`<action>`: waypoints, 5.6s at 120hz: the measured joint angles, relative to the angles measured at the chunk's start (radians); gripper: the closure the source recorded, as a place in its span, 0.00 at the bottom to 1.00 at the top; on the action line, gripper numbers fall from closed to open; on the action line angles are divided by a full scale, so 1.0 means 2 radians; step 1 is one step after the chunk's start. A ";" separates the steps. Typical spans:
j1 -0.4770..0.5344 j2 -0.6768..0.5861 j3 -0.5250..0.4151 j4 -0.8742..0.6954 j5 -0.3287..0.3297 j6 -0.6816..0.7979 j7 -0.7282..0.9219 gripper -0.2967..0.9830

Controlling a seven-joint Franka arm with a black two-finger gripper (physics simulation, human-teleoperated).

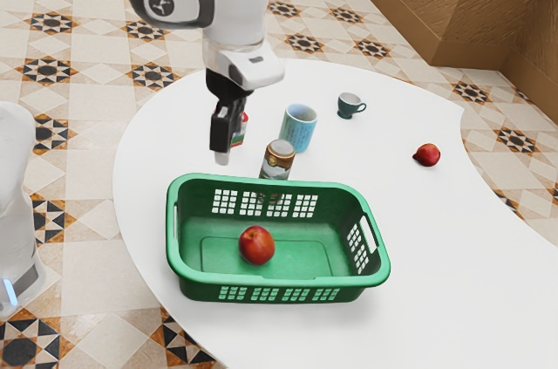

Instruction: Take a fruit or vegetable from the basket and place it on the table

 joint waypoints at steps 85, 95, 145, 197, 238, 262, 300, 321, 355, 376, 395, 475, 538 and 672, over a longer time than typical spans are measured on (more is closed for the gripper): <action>0.023 0.025 -0.030 -0.039 -0.013 0.041 0.001 0.23; 0.024 0.041 -0.031 -0.040 -0.013 0.048 0.001 0.23; 0.023 0.067 -0.048 -0.056 -0.019 0.081 0.000 0.23; 0.021 0.120 -0.060 -0.054 -0.027 0.123 0.001 0.23; 0.021 0.134 -0.060 -0.054 -0.028 0.146 0.002 0.23; 0.023 0.139 -0.054 -0.054 -0.027 0.150 0.003 0.23; 0.024 0.148 -0.044 -0.055 -0.027 0.153 0.004 0.23; 0.023 0.165 -0.044 -0.054 -0.026 0.157 0.005 0.23; 0.023 0.193 -0.045 -0.047 -0.024 0.166 0.005 0.23; 0.022 0.209 -0.046 -0.043 -0.024 0.173 0.005 0.23; 0.022 0.215 -0.046 -0.043 -0.023 0.176 0.005 0.23; 0.023 0.197 -0.034 0.117 -0.013 0.123 0.003 0.52; -0.033 0.611 -0.077 0.616 0.070 -0.025 0.015 0.52; 0.148 0.406 -0.061 0.456 0.085 -0.040 0.021 0.23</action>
